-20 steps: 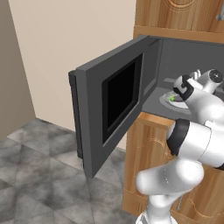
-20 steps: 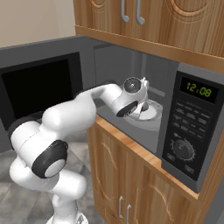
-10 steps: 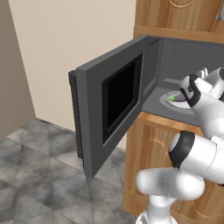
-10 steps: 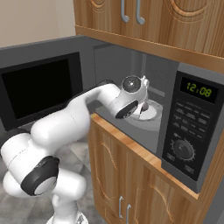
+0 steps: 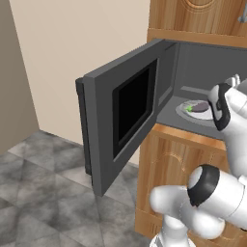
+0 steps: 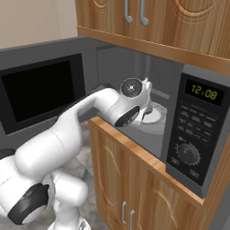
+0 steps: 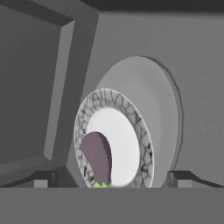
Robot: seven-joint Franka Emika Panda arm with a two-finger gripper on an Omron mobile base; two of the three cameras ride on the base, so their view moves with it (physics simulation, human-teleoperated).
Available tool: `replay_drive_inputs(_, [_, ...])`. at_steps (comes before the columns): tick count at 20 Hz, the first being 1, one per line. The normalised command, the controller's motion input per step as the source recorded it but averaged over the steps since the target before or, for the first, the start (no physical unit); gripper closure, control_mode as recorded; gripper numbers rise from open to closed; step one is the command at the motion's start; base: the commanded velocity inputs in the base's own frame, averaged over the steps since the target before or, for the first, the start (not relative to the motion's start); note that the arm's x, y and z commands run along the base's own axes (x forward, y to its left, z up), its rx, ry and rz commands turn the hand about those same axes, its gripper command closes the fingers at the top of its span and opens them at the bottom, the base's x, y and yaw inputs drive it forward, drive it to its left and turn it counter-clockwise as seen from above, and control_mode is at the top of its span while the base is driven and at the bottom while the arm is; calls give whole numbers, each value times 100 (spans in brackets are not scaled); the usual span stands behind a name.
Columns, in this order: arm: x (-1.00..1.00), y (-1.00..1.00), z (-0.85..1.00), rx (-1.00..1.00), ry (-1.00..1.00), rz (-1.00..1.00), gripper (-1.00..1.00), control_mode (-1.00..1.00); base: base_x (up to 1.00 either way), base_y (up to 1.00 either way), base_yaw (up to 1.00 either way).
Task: Pick the eggplant from the counter and place it in the microwave. Then turn on the microwave.
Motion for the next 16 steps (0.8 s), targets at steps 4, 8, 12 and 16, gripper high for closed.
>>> replay_drive_inputs(4, [-62,12,6,-5,0,3,-100,-100,0,0,0])
replay_drive_inputs(8, [-64,27,3,-9,0,6,-100,-100,0,0,0])
replay_drive_inputs(12, [-57,39,0,-11,0,9,-100,-100,0,0,0])
replay_drive_inputs(16, [-58,45,6,-12,0,10,-100,-100,0,0,0])
